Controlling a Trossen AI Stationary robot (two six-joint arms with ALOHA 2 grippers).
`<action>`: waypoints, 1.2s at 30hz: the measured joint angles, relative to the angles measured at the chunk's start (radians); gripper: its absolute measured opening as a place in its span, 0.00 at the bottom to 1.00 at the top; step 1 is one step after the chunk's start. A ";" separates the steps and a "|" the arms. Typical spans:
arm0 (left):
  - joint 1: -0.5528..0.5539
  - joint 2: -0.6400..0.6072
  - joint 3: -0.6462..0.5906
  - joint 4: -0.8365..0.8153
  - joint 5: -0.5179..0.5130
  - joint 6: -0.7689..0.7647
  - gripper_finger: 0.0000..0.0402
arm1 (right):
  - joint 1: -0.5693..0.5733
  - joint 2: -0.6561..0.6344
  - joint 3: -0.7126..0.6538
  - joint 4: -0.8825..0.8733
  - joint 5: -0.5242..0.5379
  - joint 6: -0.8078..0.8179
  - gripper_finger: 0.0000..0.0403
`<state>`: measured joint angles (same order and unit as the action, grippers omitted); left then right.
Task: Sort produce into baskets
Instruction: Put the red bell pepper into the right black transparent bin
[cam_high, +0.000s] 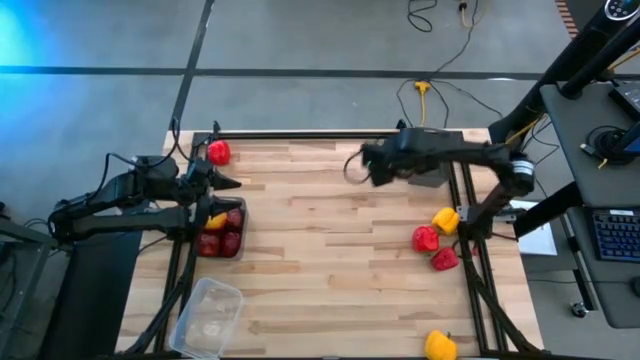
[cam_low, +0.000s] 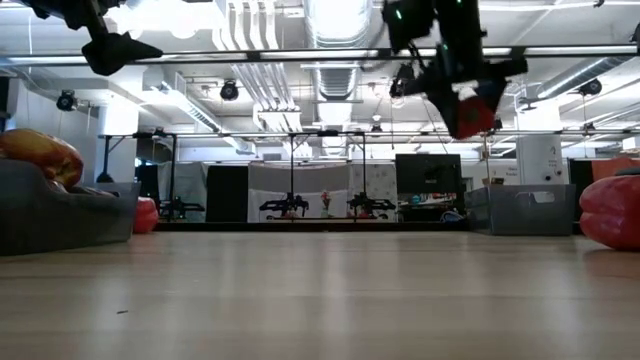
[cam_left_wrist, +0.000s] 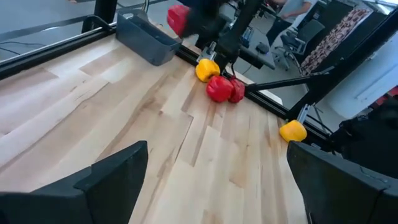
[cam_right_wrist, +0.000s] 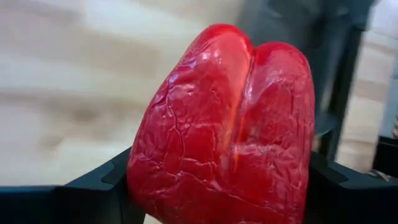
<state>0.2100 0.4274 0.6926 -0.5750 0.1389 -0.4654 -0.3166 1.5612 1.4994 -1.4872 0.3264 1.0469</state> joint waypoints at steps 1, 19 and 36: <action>0.000 0.000 0.000 0.002 -0.003 -0.005 0.91 | -0.048 -0.017 -0.029 0.007 0.007 -0.023 0.66; 0.000 0.052 -0.001 0.000 -0.151 -0.114 0.91 | -0.576 0.008 -0.316 0.465 0.043 -0.323 0.82; 0.001 0.119 -0.002 0.051 -0.339 -0.095 0.91 | -0.412 -0.203 -0.283 0.248 -0.109 -0.222 0.90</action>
<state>0.2108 0.5468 0.6910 -0.5238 -0.1998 -0.5608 -0.7285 1.3580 1.2166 -1.2390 0.2177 0.8245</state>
